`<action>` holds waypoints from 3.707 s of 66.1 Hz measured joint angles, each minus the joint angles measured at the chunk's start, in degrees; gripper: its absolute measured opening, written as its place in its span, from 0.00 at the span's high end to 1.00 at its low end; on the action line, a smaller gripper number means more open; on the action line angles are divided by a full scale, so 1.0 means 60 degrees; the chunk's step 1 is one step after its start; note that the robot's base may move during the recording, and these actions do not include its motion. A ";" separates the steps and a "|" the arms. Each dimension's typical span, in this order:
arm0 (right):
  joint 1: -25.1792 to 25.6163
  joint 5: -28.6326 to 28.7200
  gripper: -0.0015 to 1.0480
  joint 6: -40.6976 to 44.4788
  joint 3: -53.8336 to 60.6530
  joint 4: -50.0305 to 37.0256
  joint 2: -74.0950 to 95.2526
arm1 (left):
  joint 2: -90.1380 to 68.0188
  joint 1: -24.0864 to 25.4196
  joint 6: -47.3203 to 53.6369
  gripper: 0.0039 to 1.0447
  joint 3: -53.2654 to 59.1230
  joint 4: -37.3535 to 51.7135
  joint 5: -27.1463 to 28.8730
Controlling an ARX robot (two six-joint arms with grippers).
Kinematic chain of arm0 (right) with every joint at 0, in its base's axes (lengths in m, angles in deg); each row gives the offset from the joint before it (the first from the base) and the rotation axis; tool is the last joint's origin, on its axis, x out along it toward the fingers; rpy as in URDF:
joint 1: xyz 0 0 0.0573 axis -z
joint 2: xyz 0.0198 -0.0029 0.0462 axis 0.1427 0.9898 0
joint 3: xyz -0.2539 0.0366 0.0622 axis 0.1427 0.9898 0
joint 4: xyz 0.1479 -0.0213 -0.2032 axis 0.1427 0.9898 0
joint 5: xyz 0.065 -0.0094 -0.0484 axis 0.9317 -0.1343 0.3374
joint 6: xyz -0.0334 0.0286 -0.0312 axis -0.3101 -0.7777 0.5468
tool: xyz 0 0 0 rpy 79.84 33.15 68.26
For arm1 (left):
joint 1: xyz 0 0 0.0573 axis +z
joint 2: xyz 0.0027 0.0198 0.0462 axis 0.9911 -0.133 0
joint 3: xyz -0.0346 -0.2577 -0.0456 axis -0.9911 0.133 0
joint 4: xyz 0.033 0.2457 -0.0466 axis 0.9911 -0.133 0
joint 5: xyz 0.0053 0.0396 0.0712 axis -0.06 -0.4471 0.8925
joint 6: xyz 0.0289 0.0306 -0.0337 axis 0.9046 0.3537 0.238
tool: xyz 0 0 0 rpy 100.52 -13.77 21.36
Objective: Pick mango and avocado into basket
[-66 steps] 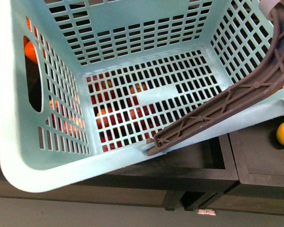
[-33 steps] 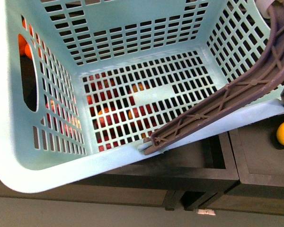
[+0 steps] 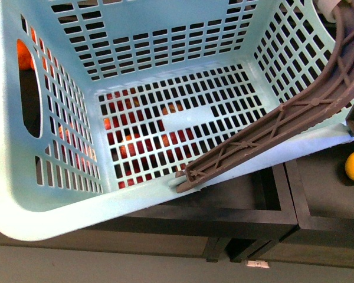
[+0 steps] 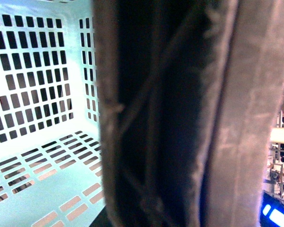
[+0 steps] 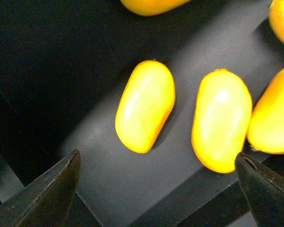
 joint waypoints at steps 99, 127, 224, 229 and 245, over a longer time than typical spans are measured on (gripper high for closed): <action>-0.0590 -0.0525 0.08 -0.1942 -0.5960 0.2721 0.5268 | 0.0000 0.0000 0.0004 0.87 0.0000 0.0000 0.0000; -0.0601 -0.0532 0.33 -0.1989 -0.6360 0.2841 0.5548 | 0.0000 0.0004 0.0004 0.87 0.0000 0.0000 0.0004; -0.4353 0.0823 0.38 -0.0350 0.2113 -0.0084 -0.8174 | 0.0000 0.0004 0.0004 0.87 0.0000 0.0000 -0.0004; -0.5169 0.0532 0.38 -0.0361 0.2215 -0.0153 -0.8174 | 0.0000 0.0000 0.0007 0.87 0.0000 0.0000 -0.0004; -0.6466 0.0200 0.38 -0.0408 0.2320 -0.0284 -0.7741 | 0.0000 0.0004 0.0007 0.87 0.0000 0.0000 0.0000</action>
